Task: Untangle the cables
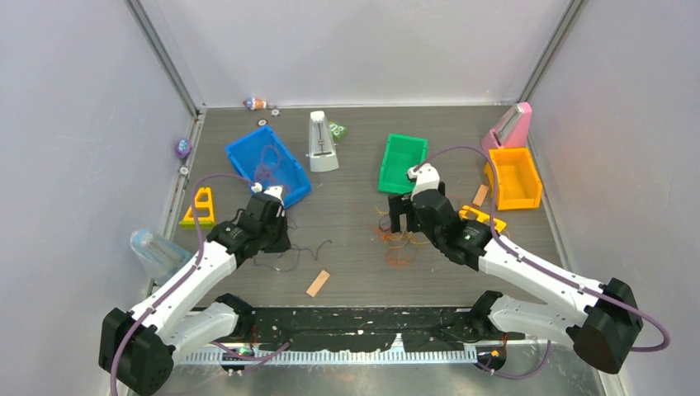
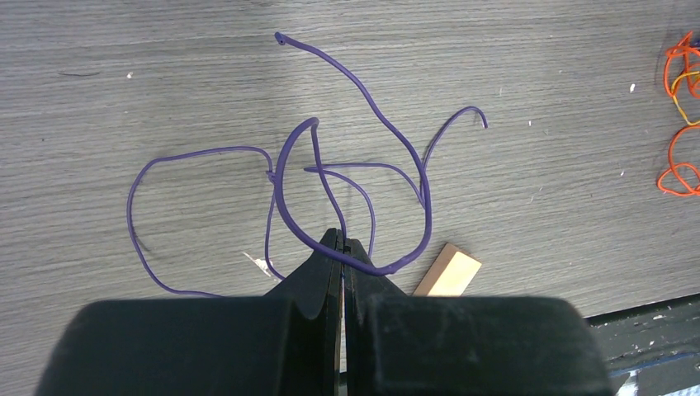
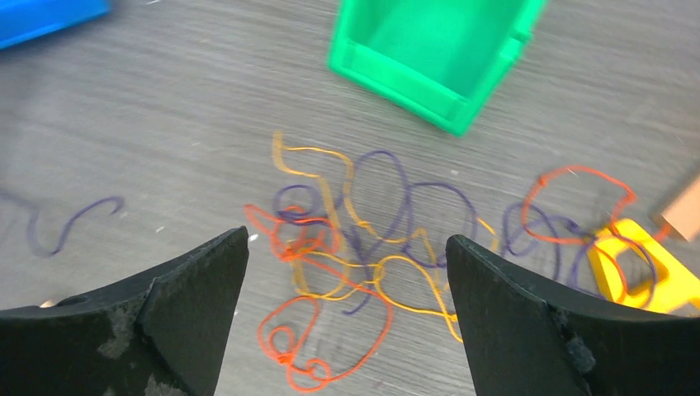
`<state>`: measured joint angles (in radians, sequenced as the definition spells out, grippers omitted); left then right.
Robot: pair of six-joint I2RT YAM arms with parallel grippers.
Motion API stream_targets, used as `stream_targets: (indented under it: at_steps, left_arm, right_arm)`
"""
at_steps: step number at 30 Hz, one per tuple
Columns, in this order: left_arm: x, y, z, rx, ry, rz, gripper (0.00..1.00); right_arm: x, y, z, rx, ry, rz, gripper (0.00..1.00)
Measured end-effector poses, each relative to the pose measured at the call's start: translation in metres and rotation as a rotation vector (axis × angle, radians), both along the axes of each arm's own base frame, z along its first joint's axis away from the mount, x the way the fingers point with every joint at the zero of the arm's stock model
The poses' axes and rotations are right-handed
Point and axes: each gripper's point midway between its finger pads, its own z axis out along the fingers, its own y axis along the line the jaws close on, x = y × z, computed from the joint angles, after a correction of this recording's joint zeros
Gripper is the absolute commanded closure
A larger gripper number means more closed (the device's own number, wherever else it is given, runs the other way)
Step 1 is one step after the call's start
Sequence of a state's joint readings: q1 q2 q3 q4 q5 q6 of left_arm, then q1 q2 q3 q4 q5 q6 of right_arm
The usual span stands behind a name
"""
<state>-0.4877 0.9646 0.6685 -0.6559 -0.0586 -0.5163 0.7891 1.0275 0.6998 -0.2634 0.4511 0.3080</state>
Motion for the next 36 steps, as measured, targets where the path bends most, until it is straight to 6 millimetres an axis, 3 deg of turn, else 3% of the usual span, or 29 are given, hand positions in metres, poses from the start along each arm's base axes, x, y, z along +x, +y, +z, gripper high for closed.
stream_targets:
  at_steps: [7,11,15,22,28,33,36]
  left_arm:
    - [0.000,0.000,0.000,0.000,0.000,0.000,1.00]
    - [0.000,0.000,0.000,0.000,0.000,0.000,1.00]
    - [0.000,0.000,0.000,0.000,0.000,0.000,1.00]
    - [0.000,0.000,0.000,-0.001,0.001,0.000,1.00]
    - [-0.003,-0.002,-0.005,-0.007,0.021,-0.006,1.00]
    - [-0.003,-0.002,-0.007,-0.005,0.030,-0.007,1.00]
    - [-0.003,-0.002,-0.008,-0.003,0.033,-0.007,1.00]
  right_arm:
    - [-0.012,0.076,0.022,0.047,-0.007,0.302,0.12]
    - [-0.025,0.131,0.003,0.038,0.033,0.452,0.15]
    - [-0.037,0.177,-0.029,0.058,0.095,0.560,0.18]
    - [-0.047,0.216,-0.078,0.116,0.188,0.618,0.20]
    - [-0.059,0.246,-0.105,0.145,0.243,0.679,0.23]
    - [-0.062,0.260,-0.119,0.144,0.260,0.699,0.45]
    - [-0.060,0.267,-0.122,0.144,0.260,0.706,0.65]
